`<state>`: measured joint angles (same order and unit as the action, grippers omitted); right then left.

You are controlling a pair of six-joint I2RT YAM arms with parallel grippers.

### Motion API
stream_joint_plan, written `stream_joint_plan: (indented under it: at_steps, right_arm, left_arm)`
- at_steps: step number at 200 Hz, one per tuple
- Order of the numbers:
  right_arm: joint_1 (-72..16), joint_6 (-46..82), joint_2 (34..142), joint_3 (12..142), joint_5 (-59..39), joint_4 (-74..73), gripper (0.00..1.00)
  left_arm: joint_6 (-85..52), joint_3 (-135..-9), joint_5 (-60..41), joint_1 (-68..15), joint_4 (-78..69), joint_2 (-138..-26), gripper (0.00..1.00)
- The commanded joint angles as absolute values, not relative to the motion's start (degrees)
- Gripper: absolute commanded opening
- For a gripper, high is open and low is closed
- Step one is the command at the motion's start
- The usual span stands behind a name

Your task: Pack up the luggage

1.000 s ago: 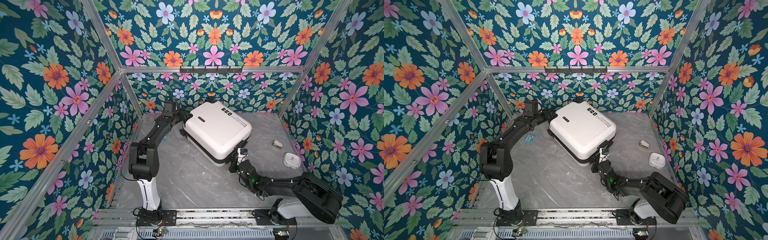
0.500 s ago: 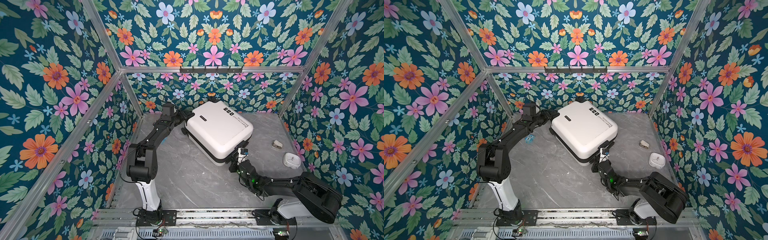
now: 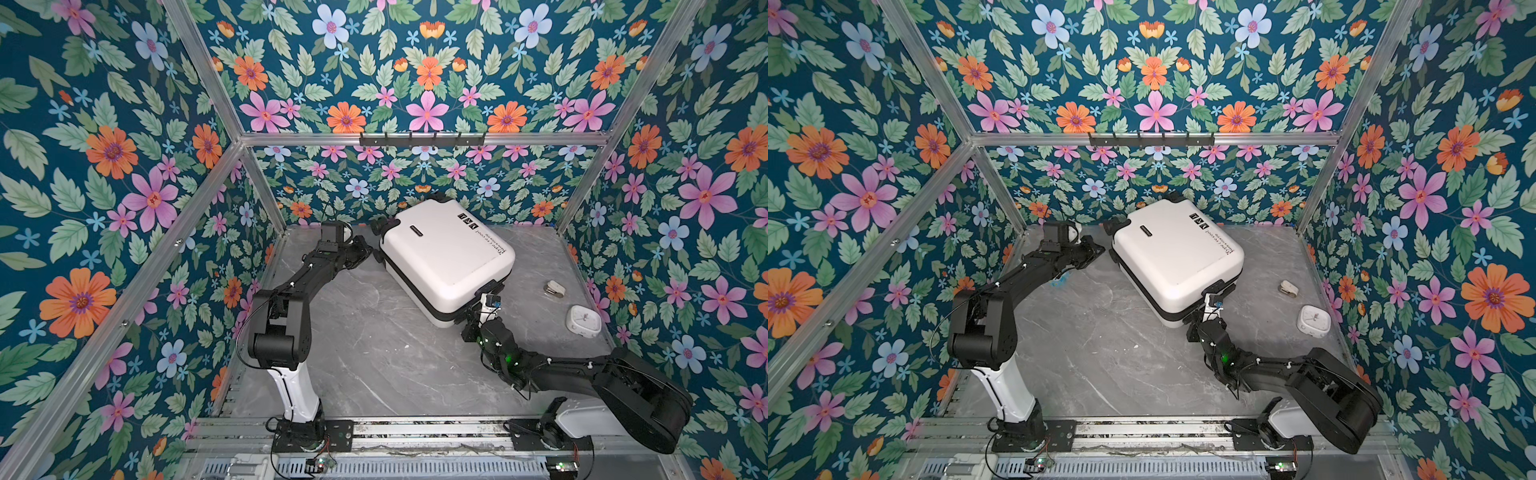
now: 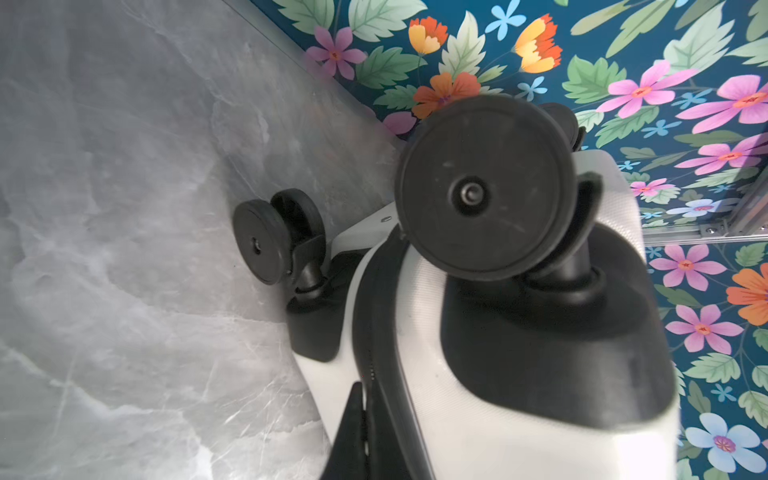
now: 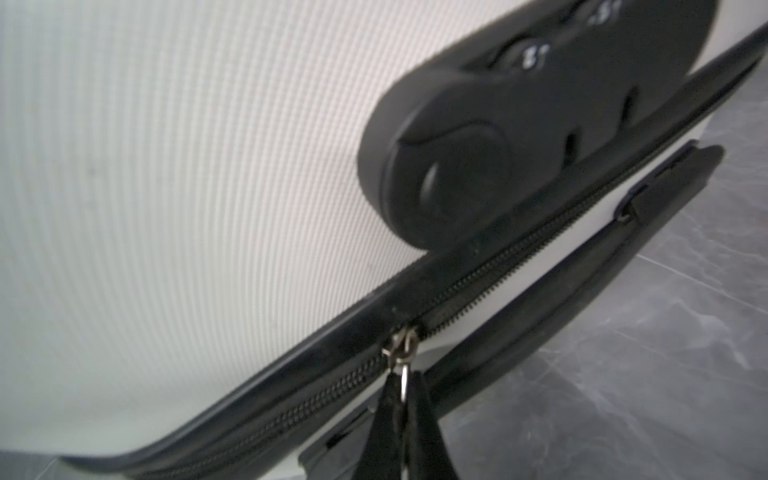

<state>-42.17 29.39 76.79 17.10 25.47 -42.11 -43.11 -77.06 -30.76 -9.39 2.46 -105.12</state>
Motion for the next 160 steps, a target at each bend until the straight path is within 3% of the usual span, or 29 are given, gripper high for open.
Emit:
stream_joint_plan:
  at_steps: [1, 24, 51, 91, 160]
  right_arm:
    - [-41.8, 28.19, 75.65, 16.78, 24.4, -41.74, 0.0]
    - [-41.32, 27.06, 74.14, 16.1, 21.89, -41.75, 0.0]
    - [-41.18, 26.35, 72.81, 15.32, 20.3, -41.42, 0.0]
    - [-41.16, 26.02, 72.61, 15.81, 17.42, -40.13, 0.0]
    - [-41.72, 27.01, 75.41, 17.4, 13.14, -38.9, 0.0]
  left_arm:
    - [-41.66, -76.45, -30.75, -9.49, 2.7, -103.12, 0.07]
    - [-40.29, -75.24, -28.65, -10.28, 4.22, -99.67, 0.38]
    - [-31.18, -80.69, -17.22, -16.67, 14.97, -97.11, 0.59]
    - [-15.83, -98.65, -0.59, -27.27, 30.91, -105.27, 0.83]
    - [-6.16, -123.31, 7.27, -29.53, 38.66, -121.08, 0.85]
